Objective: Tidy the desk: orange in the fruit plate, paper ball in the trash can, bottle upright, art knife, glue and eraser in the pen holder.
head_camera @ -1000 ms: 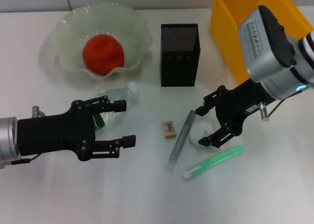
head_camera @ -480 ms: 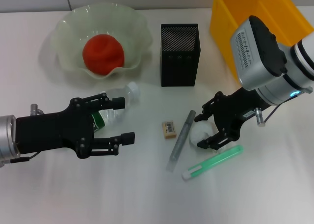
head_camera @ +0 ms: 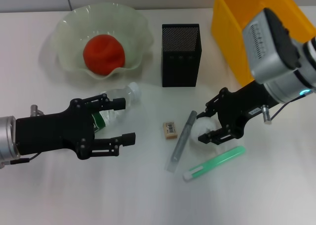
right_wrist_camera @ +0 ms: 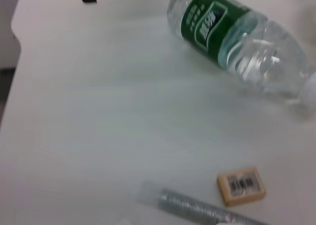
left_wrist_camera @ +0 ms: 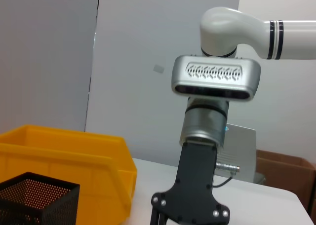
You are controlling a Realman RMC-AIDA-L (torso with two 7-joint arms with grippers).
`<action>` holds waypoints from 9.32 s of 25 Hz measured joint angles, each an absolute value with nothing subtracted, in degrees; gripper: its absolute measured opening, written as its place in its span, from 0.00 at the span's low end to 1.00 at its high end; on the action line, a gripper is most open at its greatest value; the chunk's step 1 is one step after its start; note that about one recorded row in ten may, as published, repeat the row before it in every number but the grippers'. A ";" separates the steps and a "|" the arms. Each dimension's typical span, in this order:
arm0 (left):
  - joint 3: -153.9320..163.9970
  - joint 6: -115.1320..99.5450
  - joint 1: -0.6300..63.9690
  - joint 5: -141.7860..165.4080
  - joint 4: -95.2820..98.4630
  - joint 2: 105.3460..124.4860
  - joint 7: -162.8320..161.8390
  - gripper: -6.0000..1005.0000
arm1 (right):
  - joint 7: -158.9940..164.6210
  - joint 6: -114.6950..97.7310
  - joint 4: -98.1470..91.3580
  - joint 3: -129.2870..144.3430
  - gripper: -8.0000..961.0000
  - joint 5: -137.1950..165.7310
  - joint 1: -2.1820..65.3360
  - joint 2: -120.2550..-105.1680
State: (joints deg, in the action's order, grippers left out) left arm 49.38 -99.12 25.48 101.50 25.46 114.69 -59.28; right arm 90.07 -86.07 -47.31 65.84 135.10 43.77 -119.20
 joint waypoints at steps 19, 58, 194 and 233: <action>47.96 -99.05 26.02 101.51 25.26 115.04 -59.14 0.83 | 65.37 -93.88 -39.03 46.53 0.53 107.29 28.45 -118.30; 46.29 -99.40 25.98 101.43 25.23 116.05 -59.46 0.83 | 46.20 -72.49 -20.36 28.92 0.53 79.83 27.91 -119.03; 81.92 -70.77 53.87 146.35 43.92 119.18 -135.94 0.59 | 54.81 -91.10 -29.62 30.40 0.82 118.64 21.47 -119.00; 64.17 -79.64 41.16 122.60 55.87 118.35 -108.77 0.43 | 54.66 -91.42 -29.62 30.23 0.82 118.64 21.90 -119.00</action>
